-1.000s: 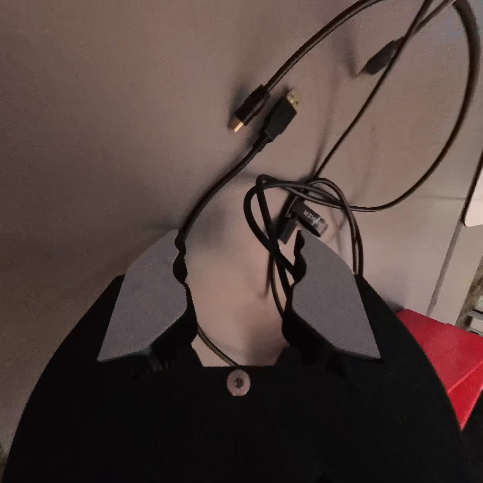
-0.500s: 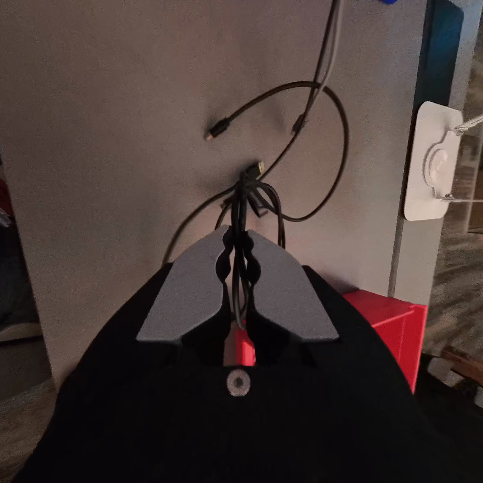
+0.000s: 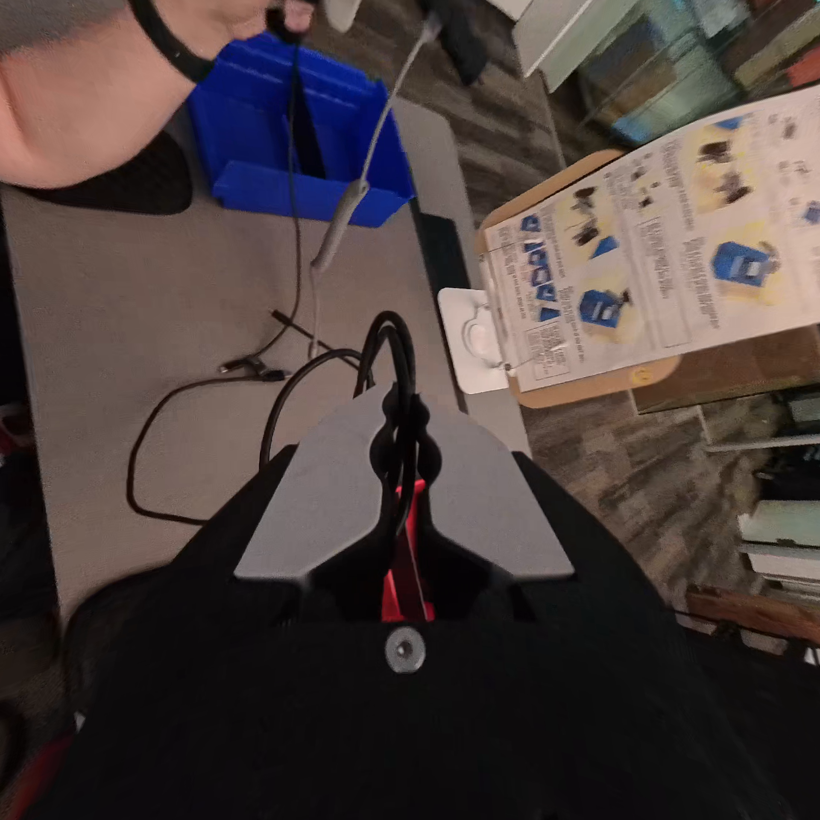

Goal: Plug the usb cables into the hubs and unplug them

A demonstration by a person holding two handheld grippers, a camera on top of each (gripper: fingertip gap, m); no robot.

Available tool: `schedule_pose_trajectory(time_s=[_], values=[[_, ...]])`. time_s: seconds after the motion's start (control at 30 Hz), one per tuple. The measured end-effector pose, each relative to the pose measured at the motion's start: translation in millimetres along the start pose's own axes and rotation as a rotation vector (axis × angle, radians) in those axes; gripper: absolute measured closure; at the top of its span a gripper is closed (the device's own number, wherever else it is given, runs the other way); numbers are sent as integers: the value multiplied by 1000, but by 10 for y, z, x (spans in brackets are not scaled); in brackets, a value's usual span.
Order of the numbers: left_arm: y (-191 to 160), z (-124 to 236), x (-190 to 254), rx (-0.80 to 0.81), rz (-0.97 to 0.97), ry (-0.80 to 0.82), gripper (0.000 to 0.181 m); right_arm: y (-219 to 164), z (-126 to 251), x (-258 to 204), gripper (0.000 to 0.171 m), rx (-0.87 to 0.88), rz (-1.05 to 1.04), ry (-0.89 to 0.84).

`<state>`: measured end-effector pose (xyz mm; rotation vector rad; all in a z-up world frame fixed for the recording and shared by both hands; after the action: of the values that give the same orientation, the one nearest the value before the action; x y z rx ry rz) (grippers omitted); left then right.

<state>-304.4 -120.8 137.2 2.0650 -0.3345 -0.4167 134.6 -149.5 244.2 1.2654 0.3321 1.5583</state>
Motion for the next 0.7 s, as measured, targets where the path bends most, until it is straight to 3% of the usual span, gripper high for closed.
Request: schedule_pose_trajectory(time_s=[0.33,0.7], values=[[-23,-20,11,-28,-40,28,146,791,941,731,167,58,100,-464],[1,23,-48,-9,12,28,146,1037,1128,1149,166,-54,131,-756]])
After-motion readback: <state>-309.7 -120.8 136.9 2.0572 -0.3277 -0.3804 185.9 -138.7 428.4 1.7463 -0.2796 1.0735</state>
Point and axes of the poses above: each gripper's, where its closed fingertips meet, z back along the fingers, y out of its top, x = y × z across the jaws, the point moved 10 cm from there along z, back along the fingers, and after that the axes turned 14 degrees about x, right-handed, at the moved point
